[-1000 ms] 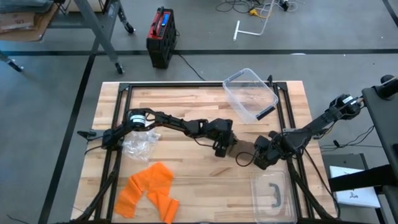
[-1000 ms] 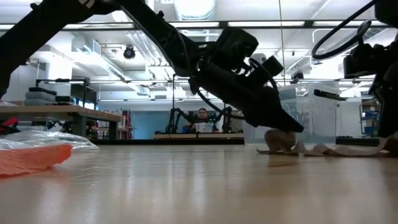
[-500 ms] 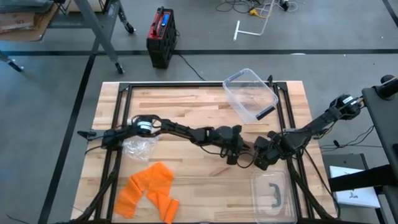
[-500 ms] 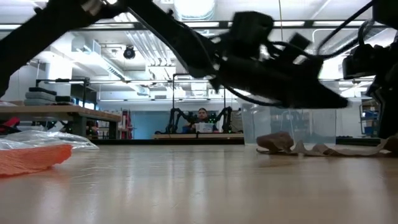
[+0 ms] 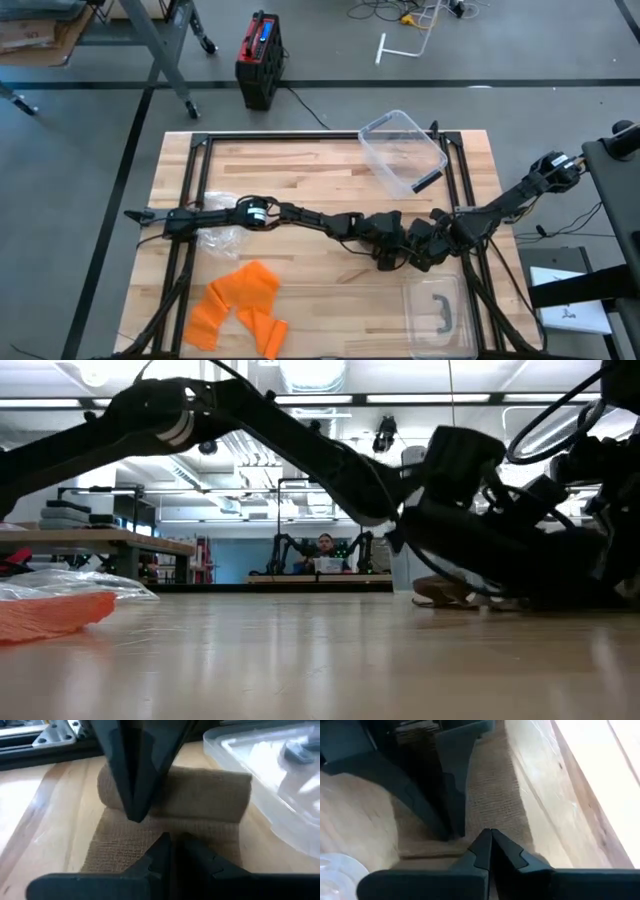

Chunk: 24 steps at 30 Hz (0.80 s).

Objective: Roll bandage
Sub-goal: Uncoil the brown bandage

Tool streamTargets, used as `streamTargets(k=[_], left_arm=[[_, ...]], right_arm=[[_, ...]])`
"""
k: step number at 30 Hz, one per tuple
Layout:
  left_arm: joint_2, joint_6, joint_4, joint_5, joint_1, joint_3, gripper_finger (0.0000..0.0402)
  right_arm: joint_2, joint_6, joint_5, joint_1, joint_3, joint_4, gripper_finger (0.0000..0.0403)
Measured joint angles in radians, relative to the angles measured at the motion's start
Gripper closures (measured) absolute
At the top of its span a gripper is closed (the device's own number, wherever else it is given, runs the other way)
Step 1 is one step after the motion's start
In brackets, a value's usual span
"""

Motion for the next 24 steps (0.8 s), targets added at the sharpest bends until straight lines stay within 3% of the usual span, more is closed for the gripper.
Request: streamTargets(k=[9, 17, 24], left_arm=[[-0.014, 0.039, -0.018, -0.012, 0.002, -0.045, 0.0365], [-0.025, 0.117, -0.164, -0.008, 0.018, -0.067, 0.0365], [-0.032, 0.105, 0.065, 0.0, 0.024, -0.211, 0.0365]], right_arm=[[0.012, 0.013, -0.032, -0.011, -0.043, 0.114, 0.0401], [0.003, 0.155, -0.096, 0.063, -0.022, 0.008, 0.0401], [0.001, 0.271, -0.112, 0.163, -0.021, -0.037, 0.0401]])
